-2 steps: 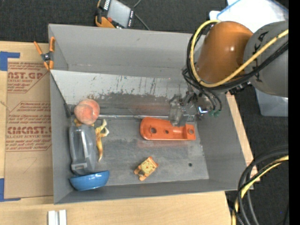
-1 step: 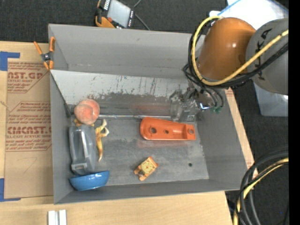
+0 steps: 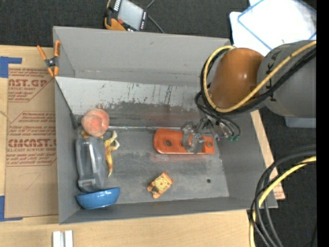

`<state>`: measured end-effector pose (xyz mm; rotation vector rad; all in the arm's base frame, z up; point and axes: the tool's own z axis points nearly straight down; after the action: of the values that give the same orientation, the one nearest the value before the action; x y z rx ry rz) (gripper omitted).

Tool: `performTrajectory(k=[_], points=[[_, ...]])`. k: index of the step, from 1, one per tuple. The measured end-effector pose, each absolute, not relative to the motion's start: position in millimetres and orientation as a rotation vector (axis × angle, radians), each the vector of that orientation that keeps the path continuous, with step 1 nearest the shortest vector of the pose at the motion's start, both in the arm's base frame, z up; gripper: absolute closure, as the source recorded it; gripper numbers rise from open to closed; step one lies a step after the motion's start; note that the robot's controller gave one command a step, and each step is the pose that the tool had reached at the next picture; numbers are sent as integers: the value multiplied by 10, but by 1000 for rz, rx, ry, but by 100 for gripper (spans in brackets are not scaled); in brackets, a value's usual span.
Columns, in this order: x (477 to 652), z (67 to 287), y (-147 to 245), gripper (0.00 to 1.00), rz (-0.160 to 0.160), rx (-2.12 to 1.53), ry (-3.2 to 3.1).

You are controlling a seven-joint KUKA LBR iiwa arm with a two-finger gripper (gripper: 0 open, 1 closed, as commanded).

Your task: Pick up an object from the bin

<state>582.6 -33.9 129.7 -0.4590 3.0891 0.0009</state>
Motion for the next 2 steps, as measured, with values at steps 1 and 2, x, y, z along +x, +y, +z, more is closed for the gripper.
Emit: performTrajectory(k=[1,2], points=[[5948,1861,-111,0,0,-223,3076],[5948,1859,-107,0,0,-216,3078]])
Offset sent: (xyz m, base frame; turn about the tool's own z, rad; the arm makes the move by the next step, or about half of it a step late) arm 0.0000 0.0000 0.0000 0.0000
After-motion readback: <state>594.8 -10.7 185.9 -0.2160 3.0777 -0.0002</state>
